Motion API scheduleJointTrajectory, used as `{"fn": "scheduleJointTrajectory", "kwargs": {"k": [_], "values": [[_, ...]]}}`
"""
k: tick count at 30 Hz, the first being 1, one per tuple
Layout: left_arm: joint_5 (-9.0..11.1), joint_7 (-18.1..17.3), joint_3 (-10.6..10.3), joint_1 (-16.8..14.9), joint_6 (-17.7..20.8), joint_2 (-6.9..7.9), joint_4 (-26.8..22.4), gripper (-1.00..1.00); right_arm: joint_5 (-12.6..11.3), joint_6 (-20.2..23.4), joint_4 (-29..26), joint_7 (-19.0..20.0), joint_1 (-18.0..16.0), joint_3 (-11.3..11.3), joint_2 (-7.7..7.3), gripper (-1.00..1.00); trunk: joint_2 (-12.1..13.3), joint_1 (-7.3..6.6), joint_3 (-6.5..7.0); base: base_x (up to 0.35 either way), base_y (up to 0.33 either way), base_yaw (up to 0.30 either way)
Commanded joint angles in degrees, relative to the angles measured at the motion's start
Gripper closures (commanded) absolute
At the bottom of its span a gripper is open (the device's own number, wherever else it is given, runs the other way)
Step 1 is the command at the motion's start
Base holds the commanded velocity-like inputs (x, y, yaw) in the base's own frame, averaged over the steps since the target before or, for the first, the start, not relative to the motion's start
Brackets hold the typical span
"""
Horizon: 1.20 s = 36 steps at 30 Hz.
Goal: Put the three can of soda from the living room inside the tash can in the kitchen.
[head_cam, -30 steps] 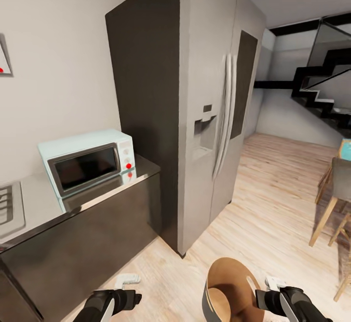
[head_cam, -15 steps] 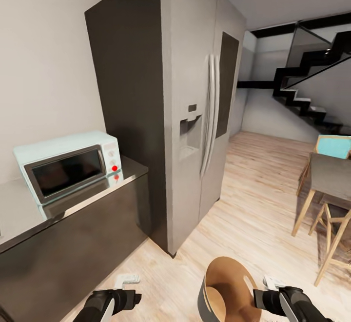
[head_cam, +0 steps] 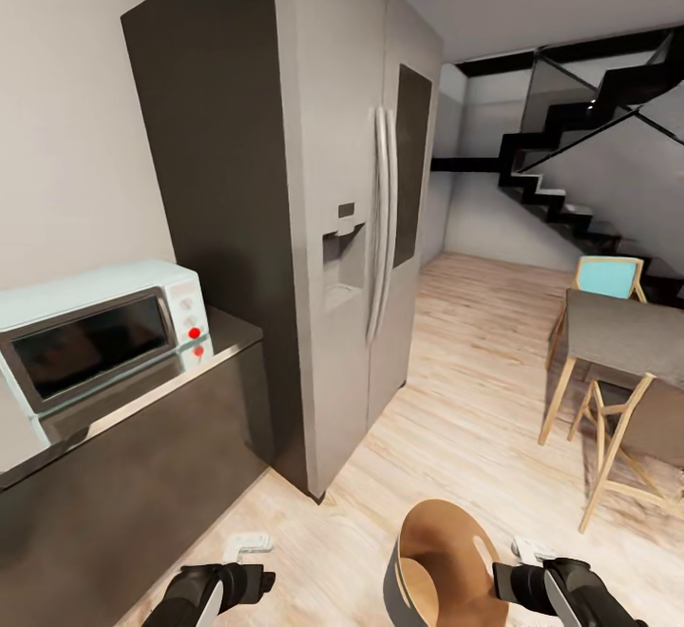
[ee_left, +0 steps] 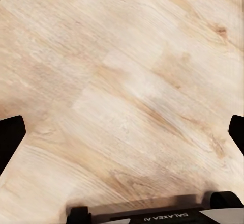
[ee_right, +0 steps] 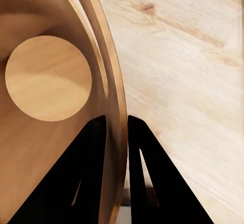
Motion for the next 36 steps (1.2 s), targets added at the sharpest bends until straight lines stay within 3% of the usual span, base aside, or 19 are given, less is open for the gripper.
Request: {"fn": "scheduleJointTrajectory", "kwargs": {"k": [1, 11, 21, 36], "values": [[0.02, 0.0, -0.01, 0.0, 0.01, 0.0, 0.0, -1.0, -0.88, 0.12, -0.04, 0.31, -0.03, -0.07, -0.01, 1.0, -0.01, 0.0, 0.01, 0.0, 0.0, -0.187], [-0.04, 0.07, -0.04, 0.0, 0.0, 0.0, 0.0, -1.0, -0.76, -0.66, 0.04, 0.43, 0.34, -0.06, 0.0, 1.0, -0.01, 0.0, 0.01, 0.0, 0.0, -0.147], [-0.05, 0.1, -0.15, 0.0, 0.02, 0.0, -0.02, -1.0, -0.7, -3.74, 0.64, 0.32, 1.42, -0.1, -0.09, 1.0, -0.01, 0.0, 0.01, 0.0, 0.0, -0.014], [0.03, 0.1, -0.12, 0.0, 0.03, 0.0, -0.08, -1.0, -0.85, -3.15, 0.76, 0.12, 1.4, -0.24, 0.55, 1.0, -0.01, 0.0, 0.01, 0.0, 0.0, 0.0]]}}
